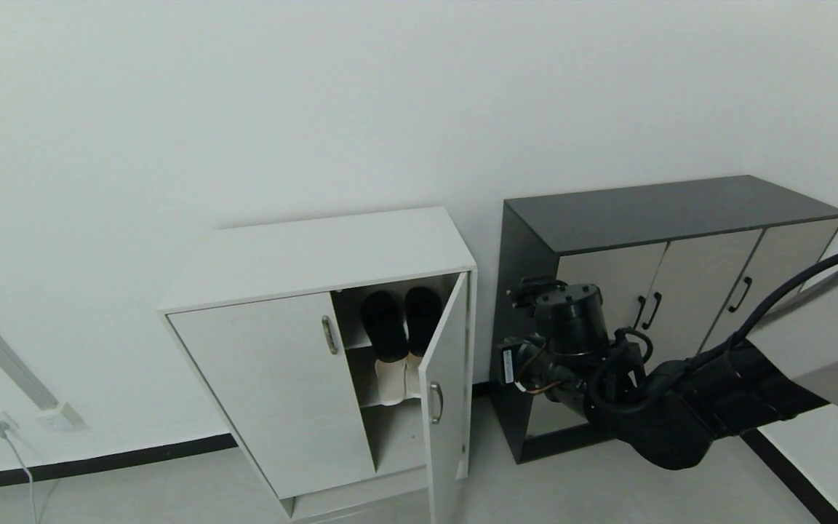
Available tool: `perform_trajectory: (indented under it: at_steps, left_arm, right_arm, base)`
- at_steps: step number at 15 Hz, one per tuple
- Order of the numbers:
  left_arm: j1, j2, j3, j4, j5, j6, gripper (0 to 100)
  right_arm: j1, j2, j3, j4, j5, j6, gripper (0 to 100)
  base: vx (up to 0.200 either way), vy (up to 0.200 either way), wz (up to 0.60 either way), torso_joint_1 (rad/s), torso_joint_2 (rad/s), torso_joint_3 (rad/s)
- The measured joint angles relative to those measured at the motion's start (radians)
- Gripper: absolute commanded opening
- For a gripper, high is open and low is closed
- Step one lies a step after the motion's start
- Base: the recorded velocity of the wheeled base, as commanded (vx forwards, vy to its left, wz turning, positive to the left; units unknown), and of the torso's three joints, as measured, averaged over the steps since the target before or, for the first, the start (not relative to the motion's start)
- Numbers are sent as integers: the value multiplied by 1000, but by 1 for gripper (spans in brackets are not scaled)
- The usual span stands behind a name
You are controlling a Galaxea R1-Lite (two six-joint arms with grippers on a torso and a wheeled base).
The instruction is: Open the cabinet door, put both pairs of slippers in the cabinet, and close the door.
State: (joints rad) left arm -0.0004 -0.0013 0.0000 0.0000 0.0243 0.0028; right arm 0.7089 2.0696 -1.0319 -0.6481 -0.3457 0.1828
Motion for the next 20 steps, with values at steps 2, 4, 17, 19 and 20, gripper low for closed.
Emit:
perform_trajectory:
  at_steps: [2,4,17,19,20]
  left_arm:
    - [0,0,0,0,0,0,0]
    - [0,0,0,0,0,-1,0]
    - [0,0,0,0,0,-1,0]
    - [0,0,0,1,-1,-1,0]
    - [0,0,0,1,-1,-1,0]
  right_arm:
    - [3,-1,0,-1,0,-1,0]
    - [6,-1,3,0,0,-2,0]
    - [-15,-58,168,-81,-3,-45,0]
    - [-16,-86,243,-107,0,-43,0]
    - [-16,-97,280,-135,0,-43,0]
  base:
    - [0,0,600,0,2,2]
    - [0,0,600,7,10,-5]
    - [15,0,0,1,0,0]
    - [200,0,0,-14,-2,2]
    - [200,0,0,-7,-7,12]
